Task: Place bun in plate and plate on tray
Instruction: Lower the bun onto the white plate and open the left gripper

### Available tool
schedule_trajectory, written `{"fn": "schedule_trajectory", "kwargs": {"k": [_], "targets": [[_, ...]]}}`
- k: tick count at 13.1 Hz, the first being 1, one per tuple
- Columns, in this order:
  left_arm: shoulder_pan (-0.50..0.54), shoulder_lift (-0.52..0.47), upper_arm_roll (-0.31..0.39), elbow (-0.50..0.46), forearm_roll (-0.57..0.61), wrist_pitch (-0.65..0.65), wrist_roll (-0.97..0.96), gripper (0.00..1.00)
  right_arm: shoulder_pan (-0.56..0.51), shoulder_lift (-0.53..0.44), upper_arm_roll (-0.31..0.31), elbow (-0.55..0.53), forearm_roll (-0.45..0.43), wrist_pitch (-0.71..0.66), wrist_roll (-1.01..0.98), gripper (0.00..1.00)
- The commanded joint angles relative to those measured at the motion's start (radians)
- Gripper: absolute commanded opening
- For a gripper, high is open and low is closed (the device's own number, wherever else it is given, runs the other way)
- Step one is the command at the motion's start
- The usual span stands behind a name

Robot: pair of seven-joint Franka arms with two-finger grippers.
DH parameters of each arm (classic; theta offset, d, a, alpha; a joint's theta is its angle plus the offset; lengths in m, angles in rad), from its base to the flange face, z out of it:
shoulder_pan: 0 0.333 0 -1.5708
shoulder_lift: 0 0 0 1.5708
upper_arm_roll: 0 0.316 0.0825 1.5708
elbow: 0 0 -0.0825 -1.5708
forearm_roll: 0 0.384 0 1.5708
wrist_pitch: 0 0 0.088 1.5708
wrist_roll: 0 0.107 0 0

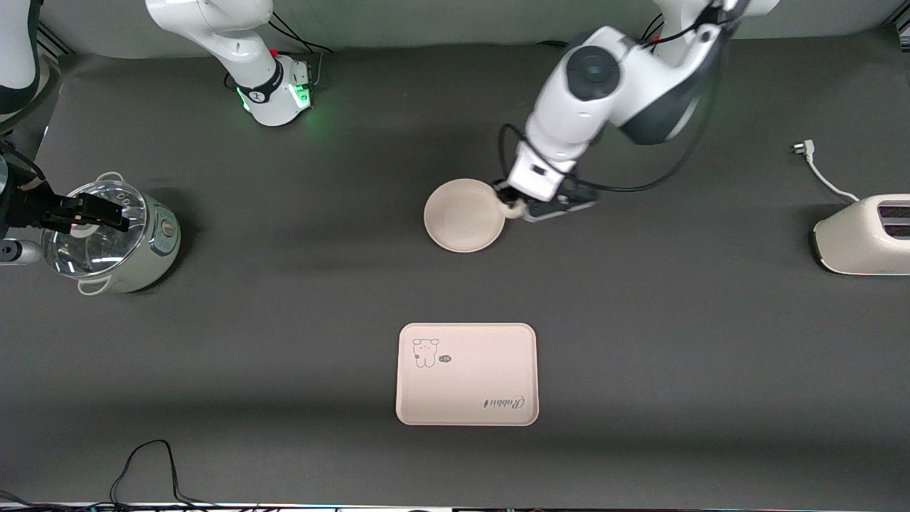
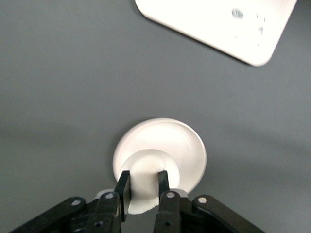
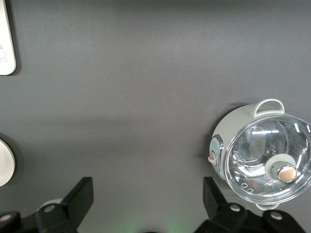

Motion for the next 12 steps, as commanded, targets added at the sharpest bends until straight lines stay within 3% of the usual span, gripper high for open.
{"fn": "schedule_trajectory", "kwargs": {"k": [1,4,8,9,10,12], "targets": [[-0.095,0.143,0.014,0.013,0.114,0.125,-0.18,0.28,0.001,-0.002,-0.004,-0.002,0.01,0.007,-0.023,1.0],[-0.134,0.27,0.014,0.014,0.263,0.241,-0.298,0.31,0.001,-0.002,-0.004,-0.002,0.01,0.007,-0.023,1.0],[-0.146,0.36,0.022,0.014,0.312,0.284,-0.311,0.34,0.001,-0.002,-0.004,-0.002,0.01,0.006,-0.023,1.0],[-0.145,0.36,0.022,0.014,0.312,0.285,-0.309,0.5,0.001,-0.002,-0.004,-0.002,0.01,0.004,-0.023,1.0],[-0.146,0.36,0.023,0.014,0.312,0.283,-0.311,0.97,0.001,-0.002,-0.005,-0.002,0.01,0.004,-0.023,1.0],[-0.146,0.36,0.023,0.013,0.314,0.277,-0.311,1.0,0.001,-0.002,-0.005,-0.002,0.01,0.003,-0.023,1.0]]}}
